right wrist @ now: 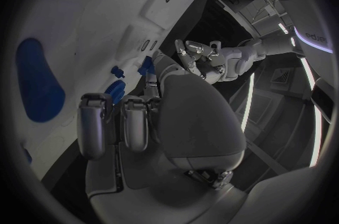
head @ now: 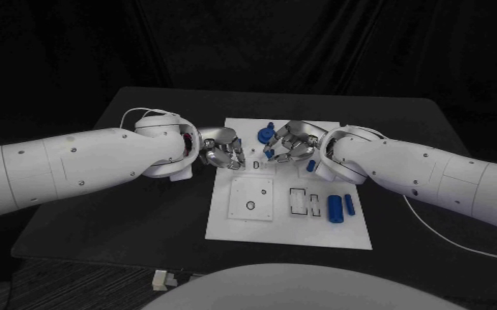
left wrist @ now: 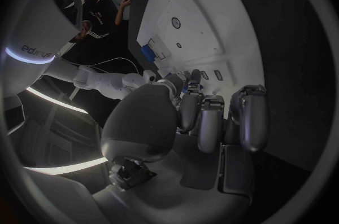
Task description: Assemble the parts on the task board
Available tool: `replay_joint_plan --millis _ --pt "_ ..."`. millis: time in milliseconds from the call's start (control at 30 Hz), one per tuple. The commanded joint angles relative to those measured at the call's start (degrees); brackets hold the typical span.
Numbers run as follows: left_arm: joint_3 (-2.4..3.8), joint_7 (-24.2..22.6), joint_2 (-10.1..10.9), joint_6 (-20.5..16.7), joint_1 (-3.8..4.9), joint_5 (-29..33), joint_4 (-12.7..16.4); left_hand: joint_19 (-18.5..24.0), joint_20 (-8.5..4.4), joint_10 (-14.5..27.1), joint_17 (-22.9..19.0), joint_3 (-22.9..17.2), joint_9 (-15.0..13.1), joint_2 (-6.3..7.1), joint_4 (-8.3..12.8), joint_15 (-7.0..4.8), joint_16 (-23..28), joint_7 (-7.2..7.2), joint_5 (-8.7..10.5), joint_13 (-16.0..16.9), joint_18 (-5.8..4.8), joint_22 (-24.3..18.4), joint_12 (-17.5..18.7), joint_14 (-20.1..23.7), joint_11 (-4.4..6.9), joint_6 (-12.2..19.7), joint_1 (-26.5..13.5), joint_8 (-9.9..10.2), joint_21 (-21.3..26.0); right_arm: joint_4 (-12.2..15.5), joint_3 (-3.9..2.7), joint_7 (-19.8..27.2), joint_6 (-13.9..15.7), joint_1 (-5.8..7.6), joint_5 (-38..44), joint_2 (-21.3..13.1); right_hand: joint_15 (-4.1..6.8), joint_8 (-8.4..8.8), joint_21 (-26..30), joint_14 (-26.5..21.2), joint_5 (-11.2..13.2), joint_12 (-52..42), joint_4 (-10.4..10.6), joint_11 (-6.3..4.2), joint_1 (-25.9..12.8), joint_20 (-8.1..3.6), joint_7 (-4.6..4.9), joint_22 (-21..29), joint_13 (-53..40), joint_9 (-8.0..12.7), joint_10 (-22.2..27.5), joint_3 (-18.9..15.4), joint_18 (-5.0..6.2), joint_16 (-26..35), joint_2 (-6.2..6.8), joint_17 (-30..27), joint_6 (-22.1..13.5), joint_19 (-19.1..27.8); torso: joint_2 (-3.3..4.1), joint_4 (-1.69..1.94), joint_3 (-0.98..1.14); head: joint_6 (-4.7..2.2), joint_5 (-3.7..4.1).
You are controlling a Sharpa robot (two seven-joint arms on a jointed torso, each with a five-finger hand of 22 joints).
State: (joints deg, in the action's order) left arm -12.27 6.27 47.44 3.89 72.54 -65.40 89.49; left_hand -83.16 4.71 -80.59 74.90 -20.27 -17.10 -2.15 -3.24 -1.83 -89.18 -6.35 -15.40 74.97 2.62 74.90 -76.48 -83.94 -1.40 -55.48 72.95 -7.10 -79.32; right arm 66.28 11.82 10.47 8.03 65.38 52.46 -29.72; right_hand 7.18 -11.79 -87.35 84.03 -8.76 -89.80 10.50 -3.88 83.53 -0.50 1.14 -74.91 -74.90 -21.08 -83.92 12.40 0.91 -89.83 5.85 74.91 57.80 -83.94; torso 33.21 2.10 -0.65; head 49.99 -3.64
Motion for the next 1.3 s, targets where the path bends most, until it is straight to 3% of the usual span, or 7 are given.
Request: replay_joint_plan --millis 33,300,1300 --pt "0.05 -0.3 -0.02 0.57 -0.13 0.17 0.11 0.41 0.13 0.08 13.32 -0.28 0.07 -0.22 0.03 0.29 0.34 0.04 0.2 -0.03 0.06 11.55 0.26 -4.92 -0.07 0.0 -0.5 -0.35 0.32 -0.27 -0.03 -1.19 -1.03 -0.07 -2.44 0.18 -0.23 0.0 0.46 5.72 -0.06 -0.2 -0.1 0.12 -0.01 0.07 -0.18 -13.84 -15.1 -0.02 -6.08 -0.39 0.03 0.23 -0.5 14.12 -0.2 -3.94 0.02 -0.01 0.0 0.01 -0.12" --pt "0.05 -0.31 -0.09 0.63 -0.23 0.17 0.11 0.52 0.13 0.14 13.23 -0.39 0.08 -0.25 0.03 0.29 0.4 0.04 0.22 -0.12 0.11 11.5 0.34 -4.86 -0.08 0.01 -0.5 -0.36 0.49 -0.78 -0.03 -3.4 -1.74 -0.13 -2.54 0.61 -0.56 0.47 2.07 5.34 -0.29 0.03 -0.93 0.06 0.49 0.41 -0.2 -13.23 -14.79 -0.01 -5.89 -1.25 0.48 0.81 -1.1 12.78 -0.74 -2.81 -0.05 0.0 0.0 0.01 0.04" --pt "0.05 -0.43 -0.13 0.71 -0.45 0.17 0.13 0.54 0.14 0.16 13.24 -0.54 0.09 -0.2 0.05 0.3 0.39 0.02 0.28 -0.12 0.11 11.49 0.34 -4.87 -0.1 0.04 -0.54 -0.38 0.51 -2.26 -0.03 -8.78 -3.0 -1.36 -2.18 1.87 -0.77 1.18 3.88 4.97 1.08 0.83 -2.6 0.25 1.91 0.67 -0.02 -12.58 -13.74 0.19 -5.18 -2.21 0.97 1.26 -1.16 11.78 -1.36 -1.57 0.0 -0.03 0.0 0.01 -0.23"
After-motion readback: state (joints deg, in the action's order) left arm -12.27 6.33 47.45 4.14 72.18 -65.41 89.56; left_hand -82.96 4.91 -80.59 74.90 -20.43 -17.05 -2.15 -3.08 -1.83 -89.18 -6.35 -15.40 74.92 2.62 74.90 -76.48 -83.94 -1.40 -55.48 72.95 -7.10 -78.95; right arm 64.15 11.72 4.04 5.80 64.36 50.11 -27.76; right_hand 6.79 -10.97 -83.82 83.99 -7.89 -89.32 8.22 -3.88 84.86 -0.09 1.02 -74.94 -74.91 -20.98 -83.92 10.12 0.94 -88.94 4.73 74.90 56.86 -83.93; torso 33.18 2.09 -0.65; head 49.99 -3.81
